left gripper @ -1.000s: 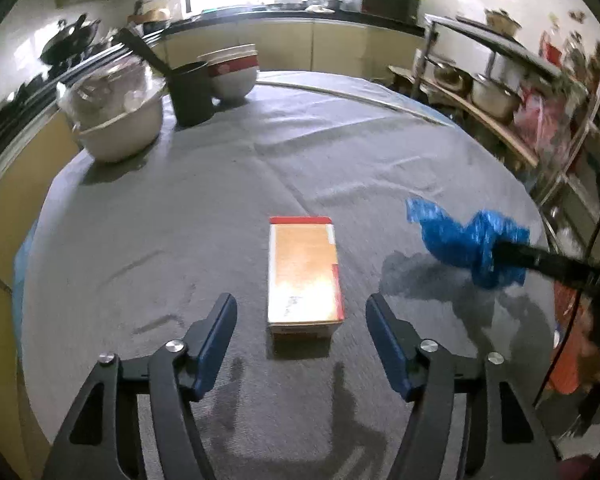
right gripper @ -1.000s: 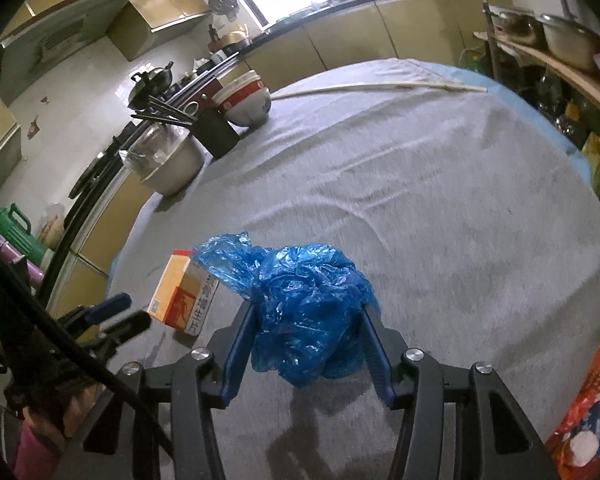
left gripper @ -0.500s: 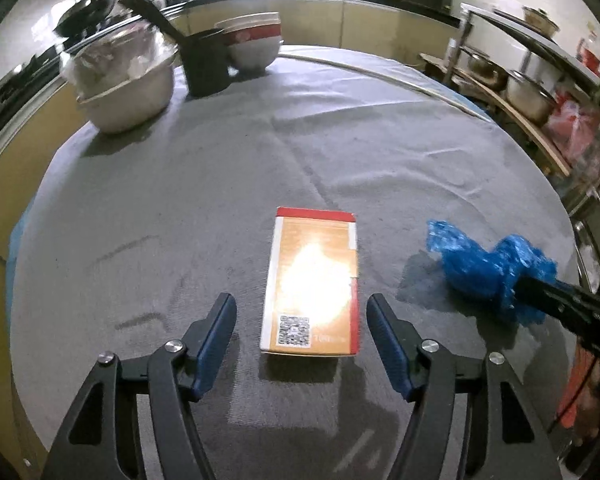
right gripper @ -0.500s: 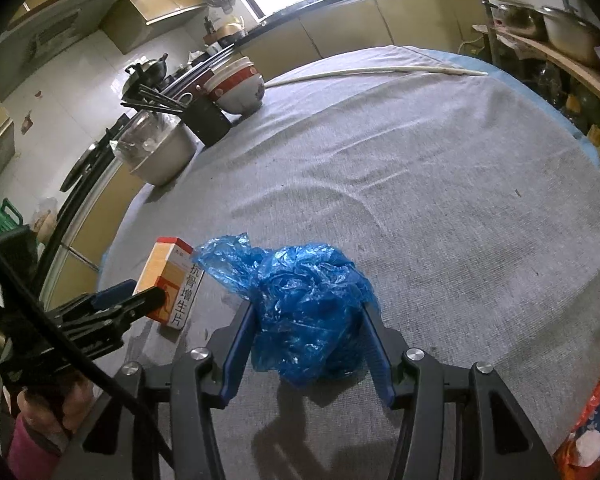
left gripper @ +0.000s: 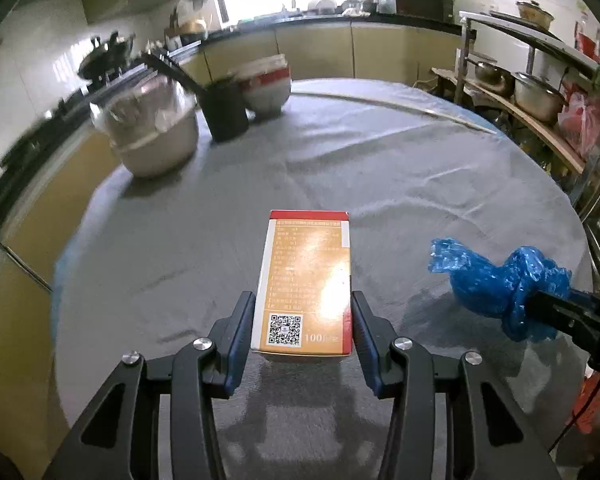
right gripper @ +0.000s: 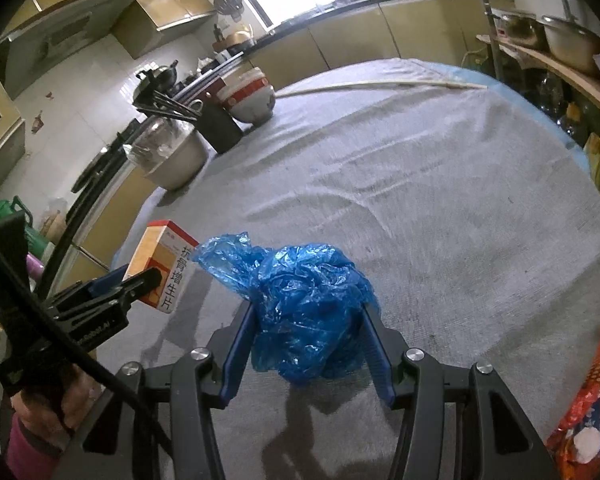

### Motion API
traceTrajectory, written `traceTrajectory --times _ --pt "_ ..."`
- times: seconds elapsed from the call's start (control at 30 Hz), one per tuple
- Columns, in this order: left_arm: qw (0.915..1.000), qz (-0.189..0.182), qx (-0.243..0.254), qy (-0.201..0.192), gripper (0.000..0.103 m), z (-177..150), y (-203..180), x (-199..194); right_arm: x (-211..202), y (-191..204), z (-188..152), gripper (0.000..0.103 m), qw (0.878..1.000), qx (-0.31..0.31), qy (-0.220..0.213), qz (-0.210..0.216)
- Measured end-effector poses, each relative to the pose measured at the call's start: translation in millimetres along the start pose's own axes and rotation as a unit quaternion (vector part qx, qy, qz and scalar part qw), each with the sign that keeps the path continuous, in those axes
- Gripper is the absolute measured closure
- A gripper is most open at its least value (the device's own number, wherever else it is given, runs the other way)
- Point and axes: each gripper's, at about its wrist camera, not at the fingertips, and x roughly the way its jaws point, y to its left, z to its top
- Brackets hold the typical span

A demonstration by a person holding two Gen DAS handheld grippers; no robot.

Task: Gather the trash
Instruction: 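Carry the orange box and blue bag toward the red basket with both tools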

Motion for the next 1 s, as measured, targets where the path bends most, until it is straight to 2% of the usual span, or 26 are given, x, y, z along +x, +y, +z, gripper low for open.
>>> traceTrajectory --times 0.23,0.37,1.0 --pt "0.9984 0.023 0.021 -0.047 0.054 2.9 -17.4 -43.7 -32.2 1.6 -2.0 0.048 1.0 0.001 -0.027 0.014" --pt "0.9973 0.023 0.028 -0.063 0.054 2.0 -27.0 -63.9 -50.6 3.3 -5.2 0.048 0.999 0.0 -0.04 0.021" --pt "0.9939 0.018 0.051 -0.096 0.054 -2.7 -68.7 -112.2 -120.3 -17.9 -22.6 0.048 0.996 0.018 -0.087 0.019"
